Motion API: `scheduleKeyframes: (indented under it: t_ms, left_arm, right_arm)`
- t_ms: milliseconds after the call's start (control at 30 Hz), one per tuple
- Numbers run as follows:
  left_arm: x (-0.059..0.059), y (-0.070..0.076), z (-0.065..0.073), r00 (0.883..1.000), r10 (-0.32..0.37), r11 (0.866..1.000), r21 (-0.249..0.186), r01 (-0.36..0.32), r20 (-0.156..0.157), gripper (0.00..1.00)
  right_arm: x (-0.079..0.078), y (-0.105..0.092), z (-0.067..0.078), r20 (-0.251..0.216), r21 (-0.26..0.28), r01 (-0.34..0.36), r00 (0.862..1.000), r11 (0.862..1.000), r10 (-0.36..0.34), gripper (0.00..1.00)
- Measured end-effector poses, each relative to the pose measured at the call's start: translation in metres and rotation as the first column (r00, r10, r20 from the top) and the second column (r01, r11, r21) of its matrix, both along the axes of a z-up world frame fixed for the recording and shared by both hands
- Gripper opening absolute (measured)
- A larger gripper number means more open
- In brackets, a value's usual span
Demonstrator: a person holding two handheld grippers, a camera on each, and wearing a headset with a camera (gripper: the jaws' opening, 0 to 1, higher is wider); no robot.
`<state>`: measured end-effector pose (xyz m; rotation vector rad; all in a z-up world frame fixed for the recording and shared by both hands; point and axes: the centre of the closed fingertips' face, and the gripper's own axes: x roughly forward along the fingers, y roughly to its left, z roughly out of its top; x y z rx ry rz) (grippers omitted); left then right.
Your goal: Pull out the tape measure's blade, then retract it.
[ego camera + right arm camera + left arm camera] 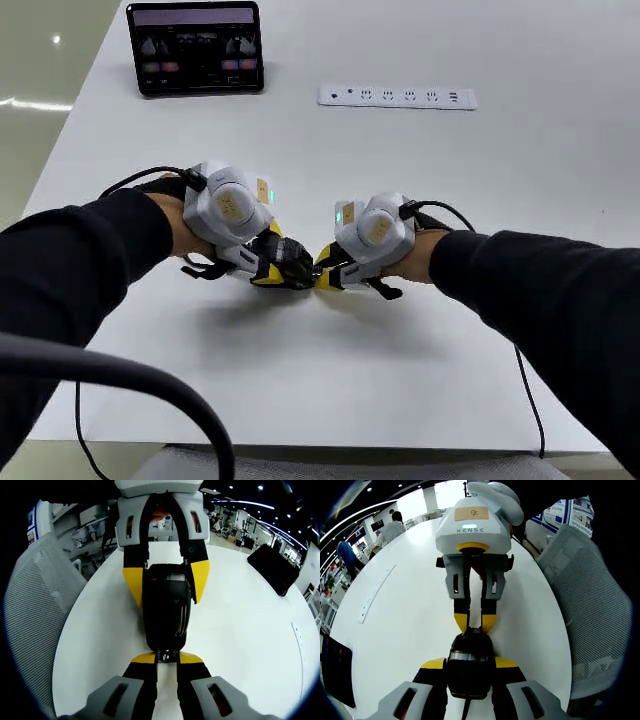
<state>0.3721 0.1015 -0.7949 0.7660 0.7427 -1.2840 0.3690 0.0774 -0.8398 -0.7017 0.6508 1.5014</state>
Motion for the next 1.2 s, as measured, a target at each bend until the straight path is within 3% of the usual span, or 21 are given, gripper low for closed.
scheduleKeyframes:
  t_ms: [667,1200]
  left_arm:
    - [-0.0008,0.0002,0.0004,1.000,0.004,1.000,0.005,-0.004,-0.001,0.30]
    - [-0.0015,0.0006,0.0000,1.000,0.009,1.000,0.005,-0.009,-0.001,0.30]
  right_arm:
    - [0.0015,-0.0096,-0.0008,-0.022,-0.004,0.036,0.999,0.999,-0.036,0.08]
    - [-0.0013,-0.0007,-0.0009,-0.025,-0.007,0.039,0.999,0.999,-0.039,0.12]
